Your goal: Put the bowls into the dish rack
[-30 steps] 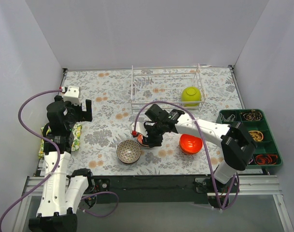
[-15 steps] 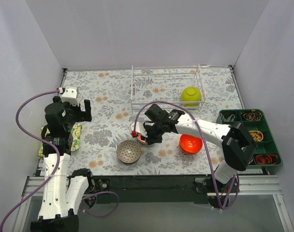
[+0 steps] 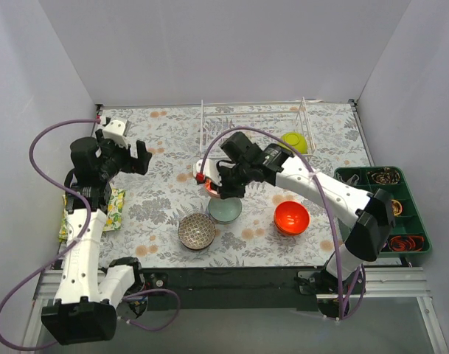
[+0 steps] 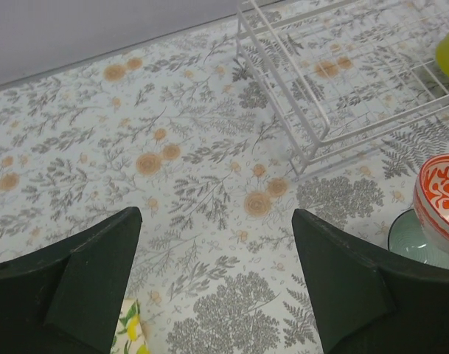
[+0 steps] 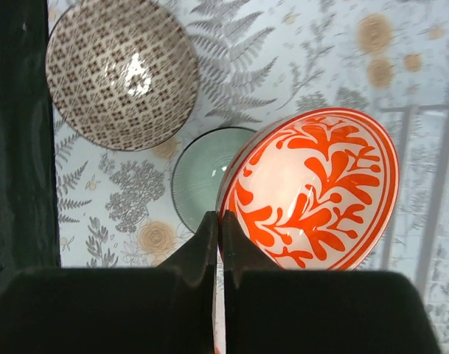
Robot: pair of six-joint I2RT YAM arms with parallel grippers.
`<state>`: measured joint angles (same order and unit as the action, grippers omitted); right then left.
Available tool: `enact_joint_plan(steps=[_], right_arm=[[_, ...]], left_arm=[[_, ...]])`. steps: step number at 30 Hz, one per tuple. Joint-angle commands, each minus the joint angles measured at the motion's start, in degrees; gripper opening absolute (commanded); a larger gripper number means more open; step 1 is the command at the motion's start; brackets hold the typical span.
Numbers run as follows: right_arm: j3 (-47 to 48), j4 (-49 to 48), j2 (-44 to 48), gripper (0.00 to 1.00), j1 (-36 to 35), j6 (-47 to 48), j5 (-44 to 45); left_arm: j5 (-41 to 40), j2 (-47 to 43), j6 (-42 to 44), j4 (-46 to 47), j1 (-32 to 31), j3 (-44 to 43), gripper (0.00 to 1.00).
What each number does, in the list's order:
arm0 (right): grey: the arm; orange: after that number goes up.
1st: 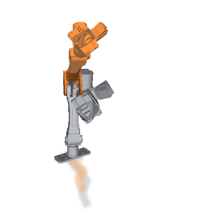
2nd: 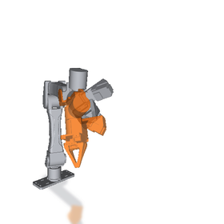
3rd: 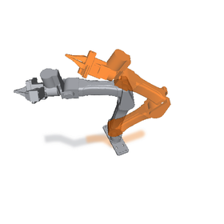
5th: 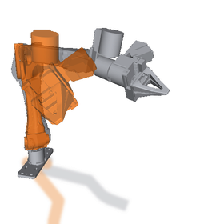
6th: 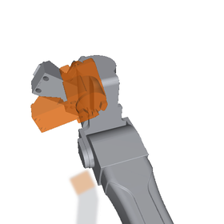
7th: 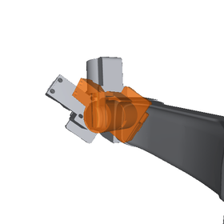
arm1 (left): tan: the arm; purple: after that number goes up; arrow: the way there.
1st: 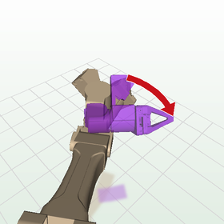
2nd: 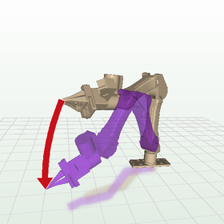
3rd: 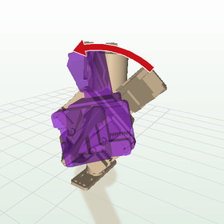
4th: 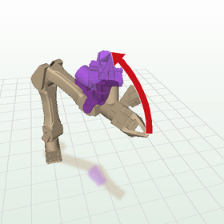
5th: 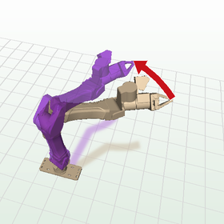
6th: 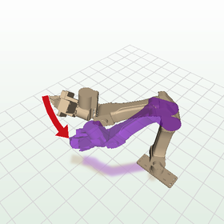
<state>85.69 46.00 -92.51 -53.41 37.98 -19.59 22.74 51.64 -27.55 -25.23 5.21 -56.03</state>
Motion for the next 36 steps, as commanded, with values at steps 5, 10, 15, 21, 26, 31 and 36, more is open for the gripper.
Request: enact_joint_plan(steps=[5, 10, 15, 21, 26, 31, 36], right_arm=[[19.9, -5.8, -4.3, 0.01, 16.3, -12.7, -9.7], [27.7, -19.3, -12.9, 0.01, 27.6, -28.9, -24.8], [22.1, -44.8, -18.8, 0.01, 32.9, -49.2, -37.9], [19.4, -73.6, -27.8, 0.01, 37.4, -74.5, -42.5], [20.6, -82.2, -33.8, 0.01, 39.3, -81.5, -39.5], [18.6, -85.9, -36.1, 0.01, 39.5, -83.2, -32.4], [21.0, -85.8, -39.7, 0.01, 38.8, -82.9, -29.1]], left_arm=[[7.9, 21.1, 0.4, 6.7, -3.4, -20.4, 0.81], [2.5, 36.3, 1.4, 6.8, -11.8, -34.3, 0.81], [-1.5, 46.0, 0.7, 7.0, -17.4, -41.4, 0.79], [-7.4, 54.4, 2.1, 8.5, -22.3, -45.5, 0.74], [-11.0, 59.4, 0.8, 9.1, -24.1, -48.1, 0.62], [-9.5, 64.0, 0.9, 9.4, -25.2, -51.4, 0.11], [-9.6, 69.2, 1.2, 9.8, -26.0, -56.4, 0.00]])
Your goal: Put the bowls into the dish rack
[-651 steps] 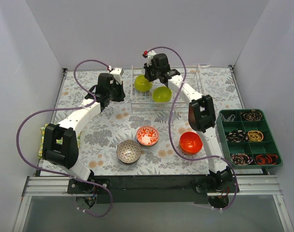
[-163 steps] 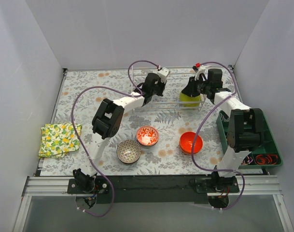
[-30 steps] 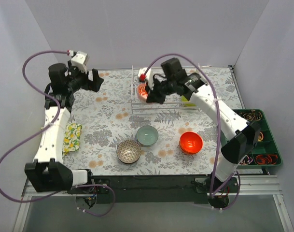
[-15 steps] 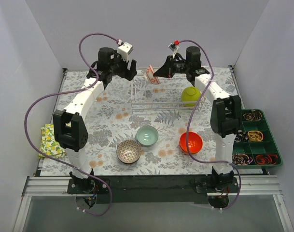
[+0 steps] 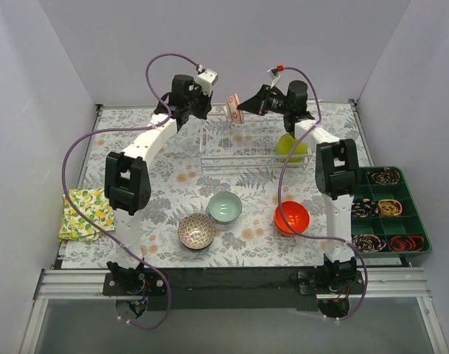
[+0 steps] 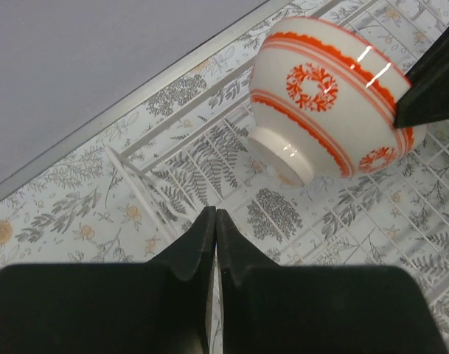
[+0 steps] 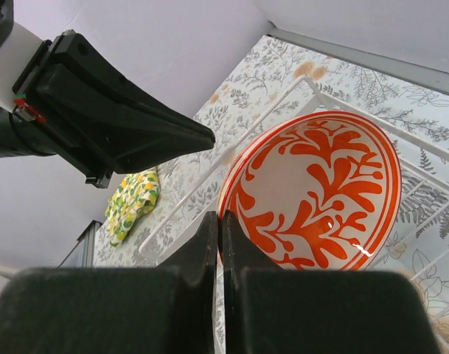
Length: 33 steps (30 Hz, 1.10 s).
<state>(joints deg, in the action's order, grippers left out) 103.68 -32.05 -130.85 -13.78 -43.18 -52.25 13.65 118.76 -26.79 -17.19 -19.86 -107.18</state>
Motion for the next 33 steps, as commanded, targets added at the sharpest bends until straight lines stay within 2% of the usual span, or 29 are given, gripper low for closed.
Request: enact_joint_plan(steps=[1, 12, 26, 33], right_arm=[[4.2, -7.2, -1.9, 0.01, -1.2, -1.5, 4.2], [6.5, -6.1, -6.5, 0.01, -1.7, -0.4, 8.9], [4.6, -1.6, -8.3, 0.01, -1.0, 4.3, 10.1], [4.4, 2.7, -7.4, 0.01, 0.9, 7.8, 13.0]], left_arm=[[-1.0, 3.0, 0.4, 1.6, -1.1, -6.1, 0.00], [-5.0, 11.7, 1.2, 3.8, -4.0, -14.5, 0.00], [-7.1, 14.1, 4.5, 4.4, -4.7, -14.5, 0.00], [-7.1, 14.0, 3.4, 6.1, -4.6, -13.5, 0.00]])
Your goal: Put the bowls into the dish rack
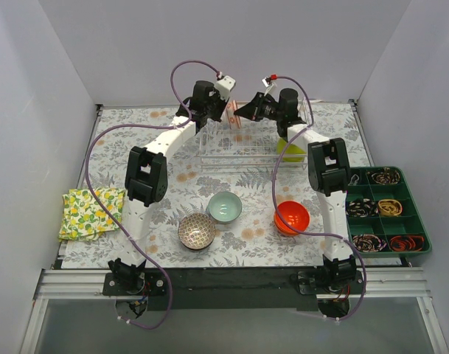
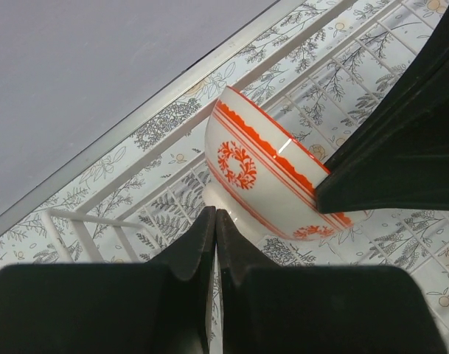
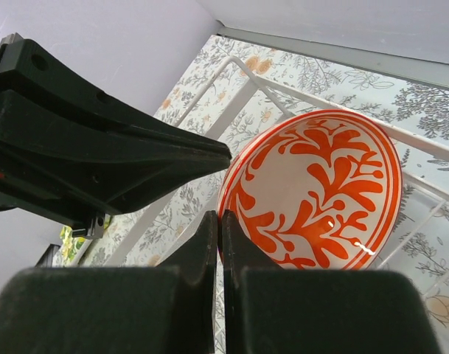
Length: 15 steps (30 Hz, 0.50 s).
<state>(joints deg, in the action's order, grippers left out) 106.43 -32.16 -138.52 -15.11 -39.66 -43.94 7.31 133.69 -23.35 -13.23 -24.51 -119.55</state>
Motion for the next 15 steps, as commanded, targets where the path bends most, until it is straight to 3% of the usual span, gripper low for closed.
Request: enact_joint_plan(steps=[1, 15], right_arm=[[1.7, 3.2, 0.3, 0.01, 2.5, 4.7, 4.7], [-5.9, 5.1, 5.4, 0.04, 4.0, 3.6, 5.4]], left_arm=[[-0.8, -0.9, -0.2, 2.2, 0.0, -1.0, 0.00], [-0.4, -1.1, -0.6, 2.5, 0.0, 0.0, 0.00]])
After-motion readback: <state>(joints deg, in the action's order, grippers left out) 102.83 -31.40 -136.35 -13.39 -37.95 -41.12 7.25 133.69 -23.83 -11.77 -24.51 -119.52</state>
